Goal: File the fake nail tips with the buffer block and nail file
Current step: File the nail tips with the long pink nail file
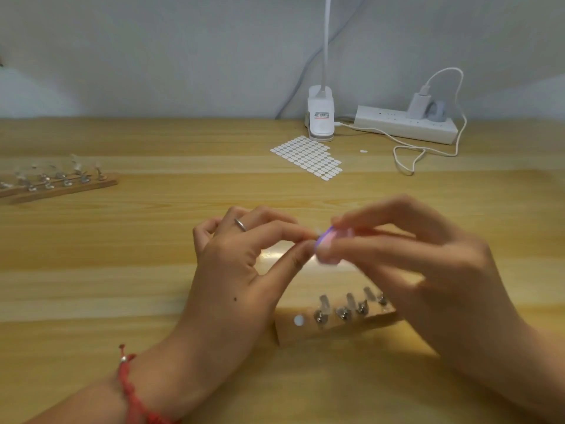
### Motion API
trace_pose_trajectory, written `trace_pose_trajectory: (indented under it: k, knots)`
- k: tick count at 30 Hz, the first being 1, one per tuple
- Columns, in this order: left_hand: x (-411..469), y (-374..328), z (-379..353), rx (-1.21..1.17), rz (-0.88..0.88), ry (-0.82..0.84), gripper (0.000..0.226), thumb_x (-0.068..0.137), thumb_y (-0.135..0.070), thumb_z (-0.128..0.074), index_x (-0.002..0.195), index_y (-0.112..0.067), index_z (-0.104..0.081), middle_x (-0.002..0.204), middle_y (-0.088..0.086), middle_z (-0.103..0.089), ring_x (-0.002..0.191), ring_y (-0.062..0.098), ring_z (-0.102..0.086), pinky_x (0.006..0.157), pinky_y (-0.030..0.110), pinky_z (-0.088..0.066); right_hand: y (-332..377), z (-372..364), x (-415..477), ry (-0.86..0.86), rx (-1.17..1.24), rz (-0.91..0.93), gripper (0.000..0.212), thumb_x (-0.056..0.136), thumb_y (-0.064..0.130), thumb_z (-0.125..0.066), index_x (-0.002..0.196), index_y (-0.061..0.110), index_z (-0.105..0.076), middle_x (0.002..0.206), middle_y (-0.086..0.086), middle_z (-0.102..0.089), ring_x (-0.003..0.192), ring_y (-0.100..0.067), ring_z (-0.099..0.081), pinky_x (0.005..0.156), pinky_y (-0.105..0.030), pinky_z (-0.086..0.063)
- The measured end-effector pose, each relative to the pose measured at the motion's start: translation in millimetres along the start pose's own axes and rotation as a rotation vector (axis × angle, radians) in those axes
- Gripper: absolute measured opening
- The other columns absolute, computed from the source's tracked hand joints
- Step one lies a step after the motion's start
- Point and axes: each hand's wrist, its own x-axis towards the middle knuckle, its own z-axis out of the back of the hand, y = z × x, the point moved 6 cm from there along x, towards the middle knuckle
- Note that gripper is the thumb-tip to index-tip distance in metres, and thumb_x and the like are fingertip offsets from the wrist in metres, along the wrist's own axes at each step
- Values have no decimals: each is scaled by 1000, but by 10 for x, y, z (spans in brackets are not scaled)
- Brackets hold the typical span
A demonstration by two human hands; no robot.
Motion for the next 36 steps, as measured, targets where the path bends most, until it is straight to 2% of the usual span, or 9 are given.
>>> trace_pose_trajectory:
  k: [2, 5, 9, 12, 16, 21, 28, 32, 36]
  knots:
    - [3, -6, -6, 0, -1, 4, 5, 84, -47, -57, 82, -50, -60, 98, -24, -62, 99, 1, -54, 90, 24, -23, 20, -12, -11, 21, 34, 22, 27, 83, -2, -70, 102, 18, -75, 101, -10, -65, 98, -14, -67, 91, -19, -52]
    - [-4, 1, 2, 19, 0, -2, 9, 85, -44, -62, 81, -51, -59, 97, -25, -62, 98, 0, -54, 91, 23, -22, -17, 27, 2, -18, 4, 6, 22, 86, 7, -69, 104, 20, -72, 98, -10, -66, 94, -13, -67, 90, -15, -49]
    - [-7, -6, -3, 24, -13, 7, 8, 88, -43, -58, 85, -50, -58, 98, -24, -62, 96, -1, -54, 90, 26, -23, 19, -42, -29, 19, 89, 21, 26, 85, -2, -68, 103, 16, -74, 100, -12, -64, 100, -15, -66, 92, -22, -53]
    - [-4, -2, -11, 38, -6, 8, 10, 87, -39, -60, 84, -48, -59, 98, -25, -62, 93, -1, -53, 91, 26, -22, -30, 0, 5, -17, 32, -17, 18, 87, 9, -69, 101, 18, -74, 96, -10, -66, 95, -12, -67, 85, -22, -53]
    - [-3, -21, -15, 48, -18, 15, 9, 89, -39, -57, 88, -48, -58, 96, -26, -62, 94, -1, -52, 90, 28, -23, -7, -22, 4, -2, 79, 17, 20, 87, 2, -67, 103, 12, -73, 99, -14, -66, 102, -15, -67, 95, -19, -50]
    - [-12, -50, -19, 34, -38, 35, 9, 91, -39, -52, 90, -45, -59, 96, -25, -62, 100, 4, -53, 89, 30, -24, 7, 3, 8, 0, 63, 51, 20, 90, 4, -66, 106, 15, -70, 101, -11, -65, 103, -23, -65, 91, -24, -52]
    - [-24, -47, -28, 24, -48, 52, 14, 93, -37, -49, 92, -42, -62, 97, -23, -62, 102, 3, -51, 90, 31, -26, 1, -21, -4, 11, 100, 53, 20, 91, -1, -64, 104, 12, -72, 103, -14, -63, 107, -21, -63, 95, -25, -51]
    - [-16, -28, -24, 14, -26, 41, 11, 94, -35, -54, 92, -39, -64, 94, -23, -62, 100, 4, -52, 91, 32, -27, -37, 4, 18, -5, 59, 28, 19, 91, 0, -66, 106, 13, -69, 101, -16, -64, 105, -14, -62, 96, -19, -49]
    - [-23, -61, -22, 7, -60, 46, 14, 95, -35, -49, 93, -37, -63, 92, -23, -63, 99, -1, -49, 88, 29, -27, 51, 2, 15, 37, 21, 112, 17, 95, 10, -60, 105, 14, -73, 104, -12, -64, 106, -25, -61, 94, -29, -50]
